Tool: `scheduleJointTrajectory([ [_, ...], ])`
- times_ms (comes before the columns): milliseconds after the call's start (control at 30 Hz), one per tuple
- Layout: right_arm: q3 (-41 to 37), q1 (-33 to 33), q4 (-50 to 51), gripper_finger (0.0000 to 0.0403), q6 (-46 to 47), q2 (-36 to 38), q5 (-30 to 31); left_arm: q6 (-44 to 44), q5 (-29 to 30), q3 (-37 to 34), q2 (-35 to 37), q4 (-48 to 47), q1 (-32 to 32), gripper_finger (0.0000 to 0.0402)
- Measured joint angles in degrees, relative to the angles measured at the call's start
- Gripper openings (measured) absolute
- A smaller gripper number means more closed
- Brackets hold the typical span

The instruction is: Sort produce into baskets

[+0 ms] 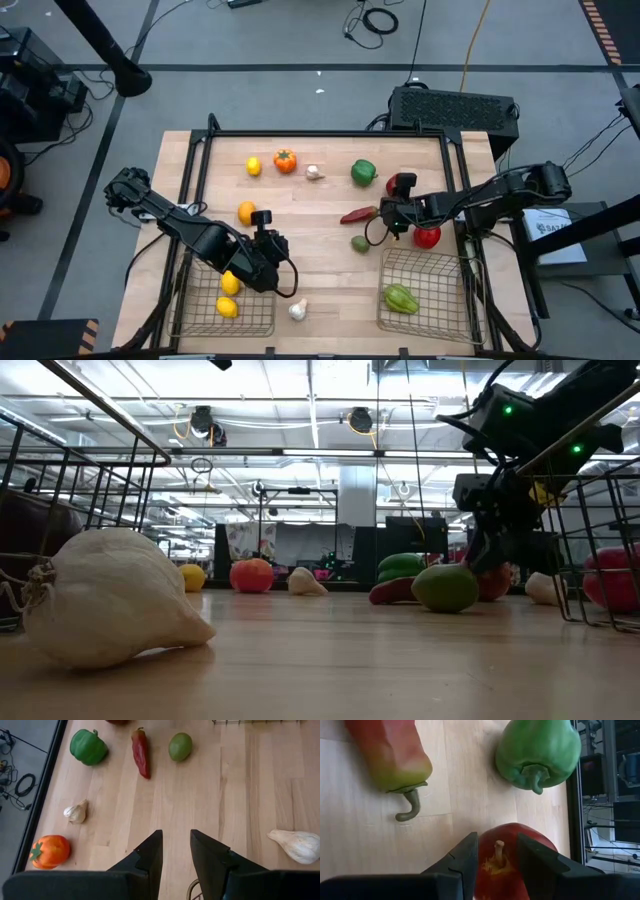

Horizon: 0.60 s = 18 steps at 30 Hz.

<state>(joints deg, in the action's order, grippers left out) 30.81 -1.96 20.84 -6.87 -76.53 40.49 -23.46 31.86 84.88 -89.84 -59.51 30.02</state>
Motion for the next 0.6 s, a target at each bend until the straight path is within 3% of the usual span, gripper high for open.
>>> scheduleJointTrajectory([
  [367, 0.0, 0.9, 0.0, 0.0122, 0.5, 0.0, -0.8, 0.0, 0.0, 0.0, 0.0, 0.0, 0.0, 0.0107],
  [600, 0.0, 2.8, 0.0, 0.0081, 1.5, 0.0, -3.3, 0.0, 0.0, 0.0, 0.0, 0.0, 0.0, 0.0107],
])
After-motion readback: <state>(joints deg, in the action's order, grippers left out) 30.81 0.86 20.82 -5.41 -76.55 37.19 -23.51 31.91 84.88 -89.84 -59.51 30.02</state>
